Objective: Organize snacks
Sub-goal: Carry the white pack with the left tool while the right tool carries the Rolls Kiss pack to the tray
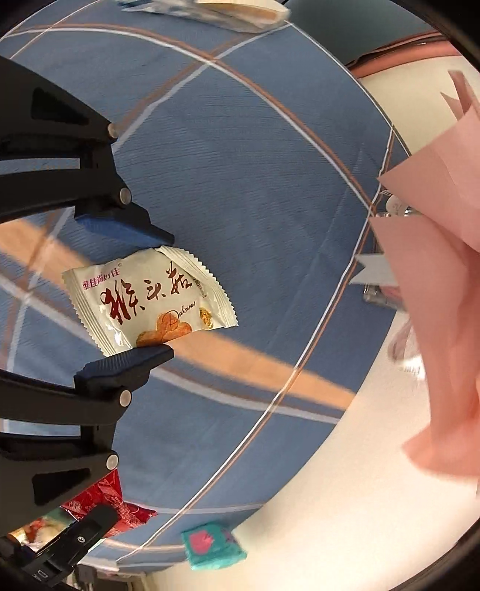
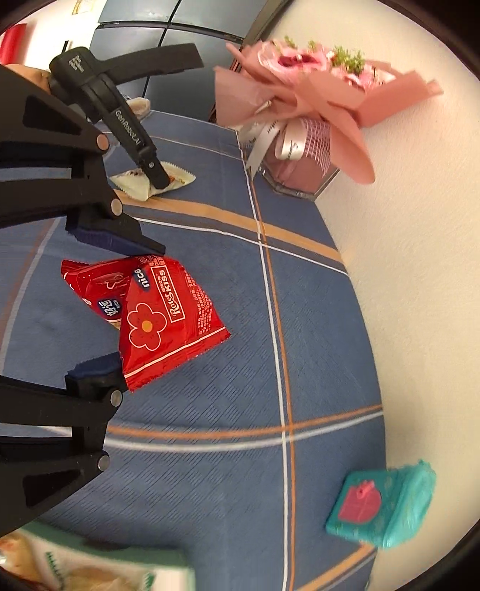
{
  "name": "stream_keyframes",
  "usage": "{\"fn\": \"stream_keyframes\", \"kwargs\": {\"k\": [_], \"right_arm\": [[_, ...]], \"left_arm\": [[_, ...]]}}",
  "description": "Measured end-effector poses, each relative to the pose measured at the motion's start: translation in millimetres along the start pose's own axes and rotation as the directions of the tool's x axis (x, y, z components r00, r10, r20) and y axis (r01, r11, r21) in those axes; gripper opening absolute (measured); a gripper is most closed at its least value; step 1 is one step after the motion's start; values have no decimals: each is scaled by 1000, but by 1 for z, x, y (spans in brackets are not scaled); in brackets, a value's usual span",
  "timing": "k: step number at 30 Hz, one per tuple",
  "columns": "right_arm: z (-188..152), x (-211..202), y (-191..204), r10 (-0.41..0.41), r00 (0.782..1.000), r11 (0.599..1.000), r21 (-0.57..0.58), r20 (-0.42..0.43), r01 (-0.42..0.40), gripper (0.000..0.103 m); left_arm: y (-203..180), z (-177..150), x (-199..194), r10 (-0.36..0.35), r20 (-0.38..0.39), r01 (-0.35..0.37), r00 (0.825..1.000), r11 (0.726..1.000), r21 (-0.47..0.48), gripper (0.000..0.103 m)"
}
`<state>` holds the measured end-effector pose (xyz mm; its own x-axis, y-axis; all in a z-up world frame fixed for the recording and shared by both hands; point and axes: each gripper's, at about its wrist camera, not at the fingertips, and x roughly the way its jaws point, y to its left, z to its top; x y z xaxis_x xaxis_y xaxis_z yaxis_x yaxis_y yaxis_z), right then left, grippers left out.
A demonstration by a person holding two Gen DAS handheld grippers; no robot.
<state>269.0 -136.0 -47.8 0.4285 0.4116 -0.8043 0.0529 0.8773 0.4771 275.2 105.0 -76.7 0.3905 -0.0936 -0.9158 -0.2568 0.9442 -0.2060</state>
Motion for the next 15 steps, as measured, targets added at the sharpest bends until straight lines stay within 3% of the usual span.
{"fn": "stream_keyframes", "kwargs": {"k": [6, 12, 15], "right_arm": [[-32, -61, -3, -74, 996, 996, -48, 51, 77, 51], [-67, -116, -7, -144, 981, 984, -88, 128, 156, 51], [-80, -136, -9, -169, 972, 978, -94, 166, 186, 51]], "left_arm": [[-43, -37, -38, -82, 3, 81, 997, 996, 25, 55], [-84, -89, -86, -177, 12, 176, 984, 982, 60, 55], [-111, -108, -109, -195, 33, 191, 980, 976, 105, 55]]}}
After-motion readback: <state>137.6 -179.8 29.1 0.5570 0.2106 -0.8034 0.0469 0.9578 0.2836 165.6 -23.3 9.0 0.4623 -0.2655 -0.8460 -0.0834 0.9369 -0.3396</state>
